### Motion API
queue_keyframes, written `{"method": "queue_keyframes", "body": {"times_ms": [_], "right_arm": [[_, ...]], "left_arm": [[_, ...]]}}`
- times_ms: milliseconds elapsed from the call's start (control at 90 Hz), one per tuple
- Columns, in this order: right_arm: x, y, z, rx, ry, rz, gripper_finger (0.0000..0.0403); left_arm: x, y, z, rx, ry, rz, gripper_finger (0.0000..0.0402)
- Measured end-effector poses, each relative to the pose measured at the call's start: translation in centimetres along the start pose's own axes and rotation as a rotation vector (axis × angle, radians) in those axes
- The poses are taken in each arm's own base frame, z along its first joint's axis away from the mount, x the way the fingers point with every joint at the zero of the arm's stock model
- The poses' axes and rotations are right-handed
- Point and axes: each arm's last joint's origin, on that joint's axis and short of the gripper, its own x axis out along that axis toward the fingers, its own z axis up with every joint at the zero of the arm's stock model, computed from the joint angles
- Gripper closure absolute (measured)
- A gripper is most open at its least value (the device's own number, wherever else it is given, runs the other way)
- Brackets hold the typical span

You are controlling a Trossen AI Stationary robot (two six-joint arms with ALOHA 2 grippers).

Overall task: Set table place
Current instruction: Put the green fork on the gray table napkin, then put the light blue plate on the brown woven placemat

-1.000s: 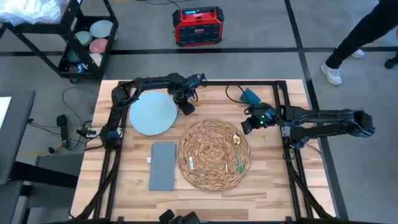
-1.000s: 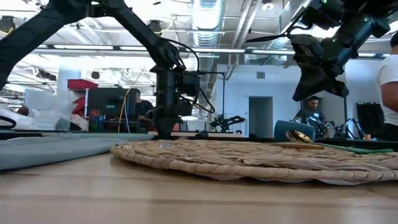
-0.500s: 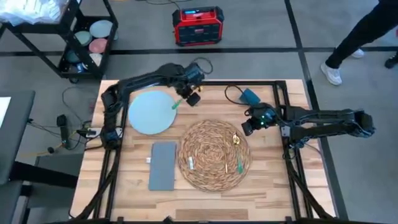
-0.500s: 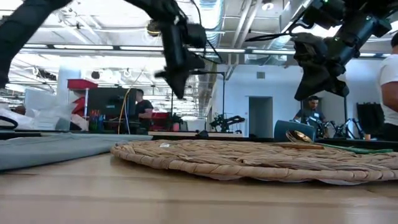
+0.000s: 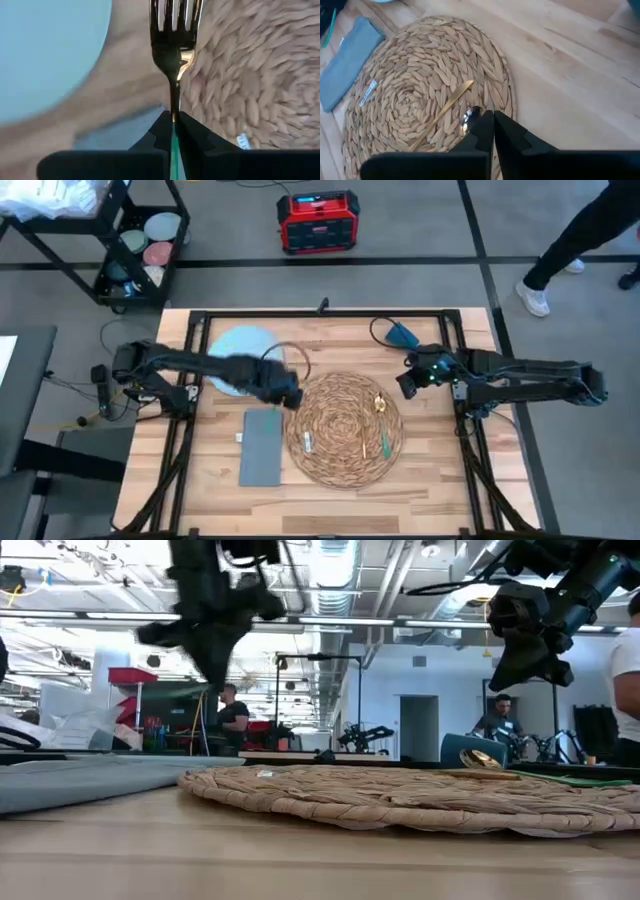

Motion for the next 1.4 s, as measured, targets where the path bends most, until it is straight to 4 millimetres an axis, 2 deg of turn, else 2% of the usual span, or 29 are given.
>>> {"method": "queue_keyframes", "body": {"times_ms": [222, 400, 578, 911, 1289, 1400], "right_arm": [[0.0, 0.0, 0.0, -0.002, 0.001, 0.002, 0.0403], [0.0, 0.1, 0.0, -0.002, 0.001, 0.003, 0.0403], [0.0, 0.0, 0.0, -0.004, 0.002, 0.002, 0.0403], [0.0, 0.0, 0.0, -0.021, 0.002, 0.002, 0.0403], [0.0, 0.0, 0.0, -0.02, 0.002, 0.002, 0.0403], [0.0, 0.0, 0.0, -0.02, 0.001, 0.002, 0.0403]], "left_arm": [[1.8, 0.2, -4.2, -0.116, 0.003, 0.052, 0.0401], [4.3, 0.3, -7.8, -0.161, 0.102, 0.05, 0.0401], [4.7, 0.8, -9.7, -0.222, 0.128, 0.038, 0.0401], [4.7, 1.0, -10.2, -0.221, 0.141, 0.047, 0.0398], [4.6, 1.1, -10.2, -0.199, 0.174, 0.063, 0.0315], [2.9, 0.4, -9.5, -0.122, 0.172, -0.002, 0.031]]}}
